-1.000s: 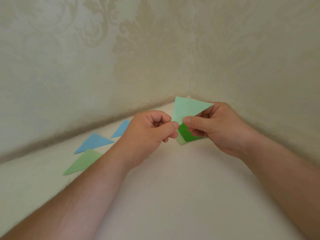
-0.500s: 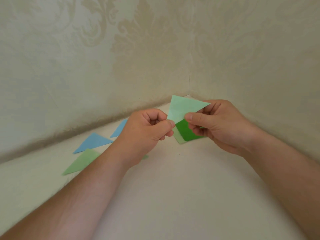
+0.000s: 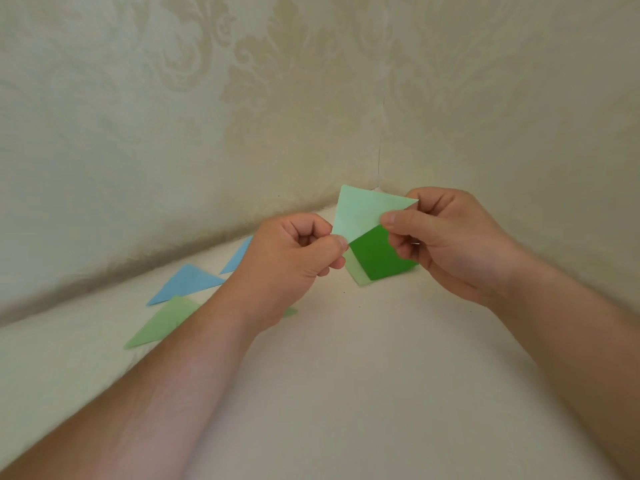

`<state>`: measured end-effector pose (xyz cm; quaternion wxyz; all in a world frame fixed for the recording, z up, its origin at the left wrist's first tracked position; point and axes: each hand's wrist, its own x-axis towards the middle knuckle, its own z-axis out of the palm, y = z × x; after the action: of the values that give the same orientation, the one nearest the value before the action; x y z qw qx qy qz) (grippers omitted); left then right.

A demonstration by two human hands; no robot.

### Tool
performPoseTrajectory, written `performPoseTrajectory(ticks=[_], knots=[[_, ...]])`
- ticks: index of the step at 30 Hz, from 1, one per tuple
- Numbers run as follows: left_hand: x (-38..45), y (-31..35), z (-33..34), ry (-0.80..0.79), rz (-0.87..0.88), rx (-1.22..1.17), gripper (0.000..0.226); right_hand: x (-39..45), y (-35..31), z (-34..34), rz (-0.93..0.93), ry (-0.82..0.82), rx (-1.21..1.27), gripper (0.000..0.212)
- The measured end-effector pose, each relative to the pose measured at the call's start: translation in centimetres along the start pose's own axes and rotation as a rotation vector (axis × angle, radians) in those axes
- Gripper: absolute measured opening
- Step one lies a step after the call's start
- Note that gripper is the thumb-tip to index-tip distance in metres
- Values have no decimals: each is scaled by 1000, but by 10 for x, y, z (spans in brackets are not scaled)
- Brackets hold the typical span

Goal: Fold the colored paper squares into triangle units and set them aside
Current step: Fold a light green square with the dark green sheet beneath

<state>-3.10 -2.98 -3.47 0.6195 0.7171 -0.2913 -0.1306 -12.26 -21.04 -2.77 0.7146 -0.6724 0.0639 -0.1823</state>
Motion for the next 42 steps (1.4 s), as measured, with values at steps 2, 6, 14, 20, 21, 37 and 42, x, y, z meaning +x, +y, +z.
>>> performPoseTrajectory(ticks=[2, 6, 14, 20, 21, 37, 42], knots=[[0, 0, -1, 2, 2, -3, 32, 1, 0, -1, 13, 3, 18, 28], [-2, 3, 0, -5, -4, 17, 33, 2, -2, -2, 19, 17, 72, 39], [-2, 5, 1, -8, 6, 10, 35, 2, -1, 0, 45, 10, 98, 39], [-1, 2, -2, -9, 15, 18, 33, 2, -2, -1, 56, 29, 117, 40], [-1, 2, -2, -9, 14, 24, 33, 2, -2, -2, 57, 31, 119, 40], [2, -5, -5, -4, 16, 146, 32, 3, -4, -4, 102, 76, -7, 30], [-1, -11, -3, -48, 162, 352, 19, 2, 2, -7, -15, 65, -225, 16]])
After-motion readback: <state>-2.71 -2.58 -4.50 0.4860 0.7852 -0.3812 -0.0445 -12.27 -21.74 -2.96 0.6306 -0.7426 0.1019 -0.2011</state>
